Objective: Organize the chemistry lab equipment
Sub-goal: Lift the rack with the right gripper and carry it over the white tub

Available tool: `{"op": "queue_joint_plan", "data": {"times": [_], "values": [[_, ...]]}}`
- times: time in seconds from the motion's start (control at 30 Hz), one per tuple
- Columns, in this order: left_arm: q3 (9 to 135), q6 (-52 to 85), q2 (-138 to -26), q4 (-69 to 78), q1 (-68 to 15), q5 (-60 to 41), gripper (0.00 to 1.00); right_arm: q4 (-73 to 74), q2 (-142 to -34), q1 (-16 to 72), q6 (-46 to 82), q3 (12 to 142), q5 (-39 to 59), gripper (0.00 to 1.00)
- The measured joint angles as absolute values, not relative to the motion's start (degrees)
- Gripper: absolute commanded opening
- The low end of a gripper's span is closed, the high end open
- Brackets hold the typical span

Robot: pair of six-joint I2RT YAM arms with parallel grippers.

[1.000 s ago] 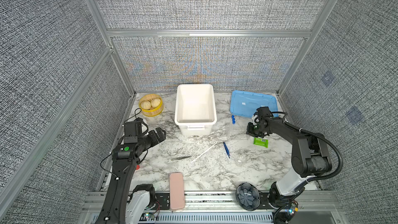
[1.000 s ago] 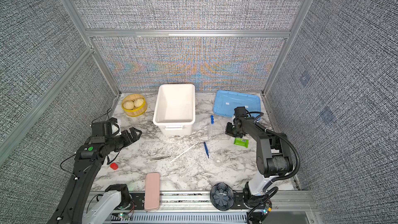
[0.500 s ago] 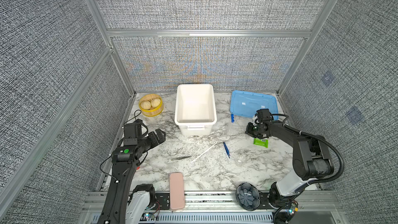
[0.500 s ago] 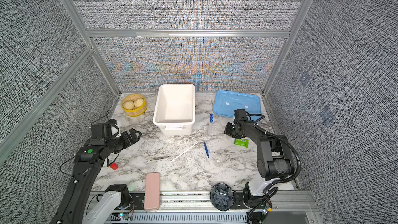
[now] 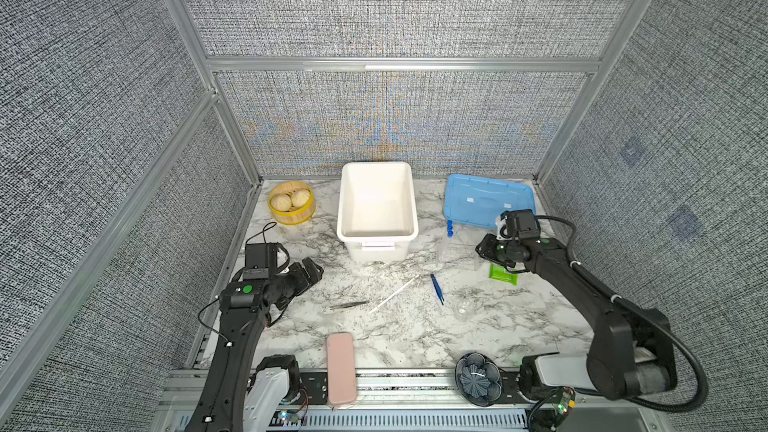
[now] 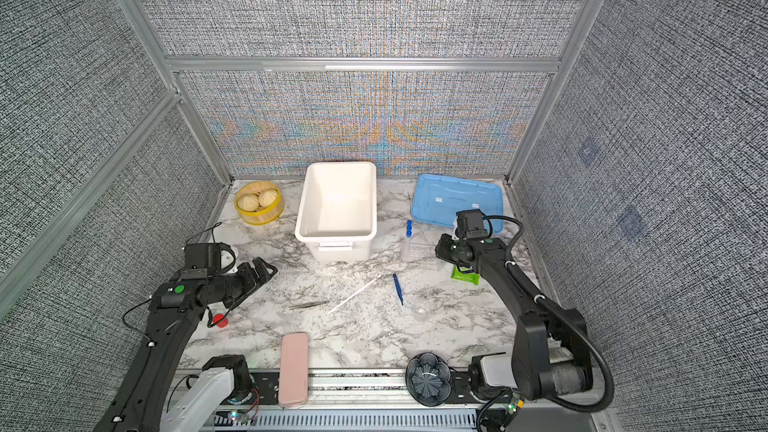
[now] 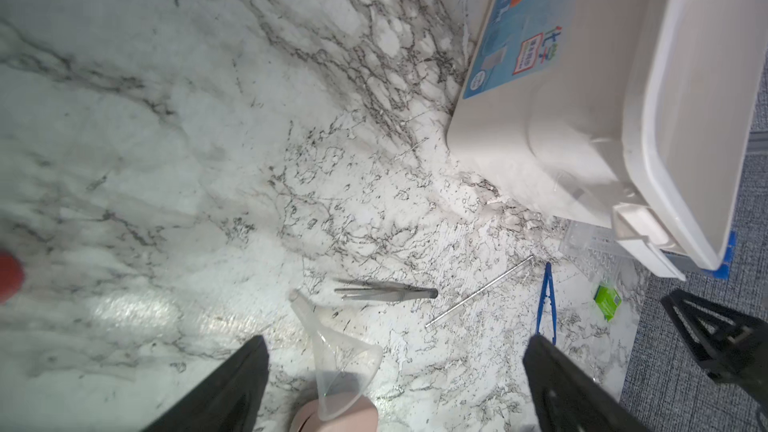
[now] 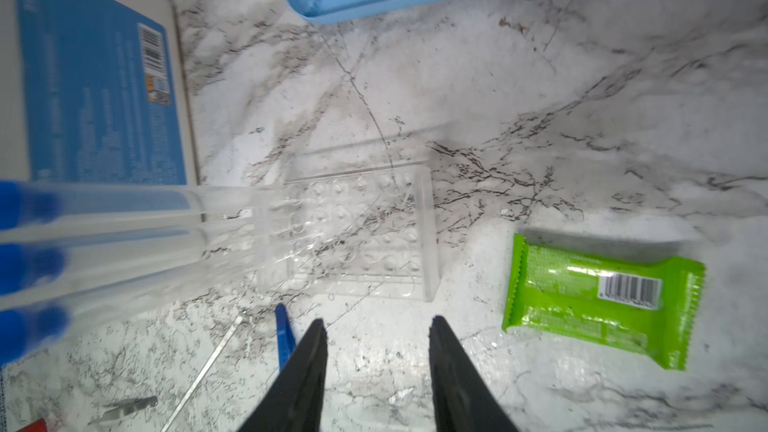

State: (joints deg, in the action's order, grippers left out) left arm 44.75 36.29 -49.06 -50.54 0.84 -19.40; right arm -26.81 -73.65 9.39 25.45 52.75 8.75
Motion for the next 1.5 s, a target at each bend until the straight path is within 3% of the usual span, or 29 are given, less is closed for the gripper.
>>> {"op": "queue_joint_plan", "data": {"times": [0.17,0.47,0.73,0.97,1.13,1.27,1.5], "values": [[43.97,39.48,-47.09,-54.7,0.84,-19.0,0.86,-31.09,-64.64,17.02,21.63,55.57,5.06,0.42],[43.24,41.52,-46.83,-58.43,0.84,-19.49,0.87,-29.76,-59.27,32.88,12.23,59.18,5.21,0.42],[42.94,41.36,-47.53,-57.36,0.84,-23.16,0.89,-28.56,-72.69,40.93,0.23,67.29,10.35,0.51],[42.41,41.39,-46.15,-55.7,0.84,-24.93,0.91,-30.35,-89.34,43.66,-12.1,80.82,15.57,0.64],[42.68,41.34,-45.98,-55.72,0.84,-24.14,0.92,-32.47,-98.65,44.25,-17.69,90.21,15.53,0.65],[43.16,40.97,-45.93,-55.7,0.84,-23.92,0.92,-37.36,-106.45,44.27,-20.93,99.44,15.33,0.61],[44.36,40.07,-45.43,-55.75,0.84,-22.46,0.92,-48.66,-117.27,44.25,-22.17,113.12,16.32,0.34]]}}
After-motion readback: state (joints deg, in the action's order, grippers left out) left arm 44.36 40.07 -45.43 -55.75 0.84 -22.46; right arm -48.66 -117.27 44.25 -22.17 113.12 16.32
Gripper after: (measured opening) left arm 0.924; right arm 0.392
